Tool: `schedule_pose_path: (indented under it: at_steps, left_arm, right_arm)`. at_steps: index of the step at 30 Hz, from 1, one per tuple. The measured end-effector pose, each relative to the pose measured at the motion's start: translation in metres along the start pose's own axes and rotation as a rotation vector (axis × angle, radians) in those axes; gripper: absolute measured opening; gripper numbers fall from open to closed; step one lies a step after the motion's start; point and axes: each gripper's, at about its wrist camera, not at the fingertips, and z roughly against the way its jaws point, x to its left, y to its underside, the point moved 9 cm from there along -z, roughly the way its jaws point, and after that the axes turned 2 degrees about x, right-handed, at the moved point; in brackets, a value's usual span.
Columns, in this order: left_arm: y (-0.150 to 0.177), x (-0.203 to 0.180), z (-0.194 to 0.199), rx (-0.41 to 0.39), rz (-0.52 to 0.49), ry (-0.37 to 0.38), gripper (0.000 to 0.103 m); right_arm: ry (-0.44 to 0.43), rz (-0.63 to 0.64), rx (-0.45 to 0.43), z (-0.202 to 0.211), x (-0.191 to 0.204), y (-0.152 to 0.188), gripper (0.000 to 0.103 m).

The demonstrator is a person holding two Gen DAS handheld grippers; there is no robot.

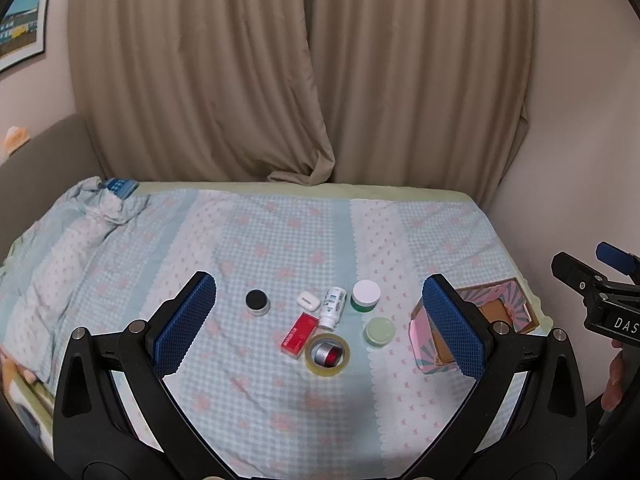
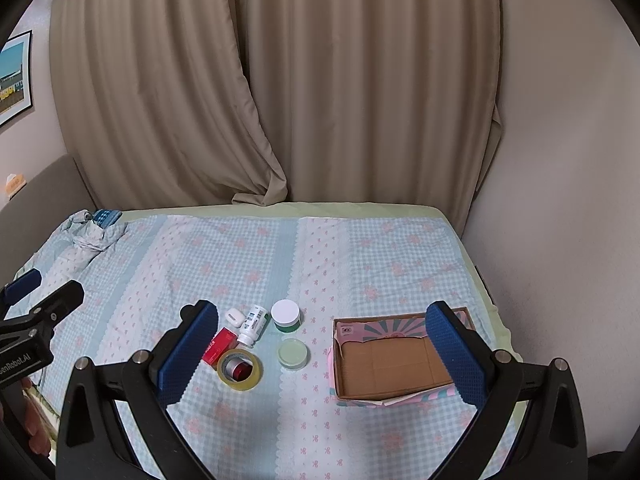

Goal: Organize rigid objects

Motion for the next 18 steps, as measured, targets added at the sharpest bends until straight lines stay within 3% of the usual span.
schedule_pose_path:
  at_steps: [18]
  left_arm:
    - [0.0007, 0.0004, 0.0025, -0.012, 0.003, 0.004, 0.103]
  right_arm:
    - [0.000, 0.001, -0.029, 0.0054, -0.0036, -0.0018, 0.103]
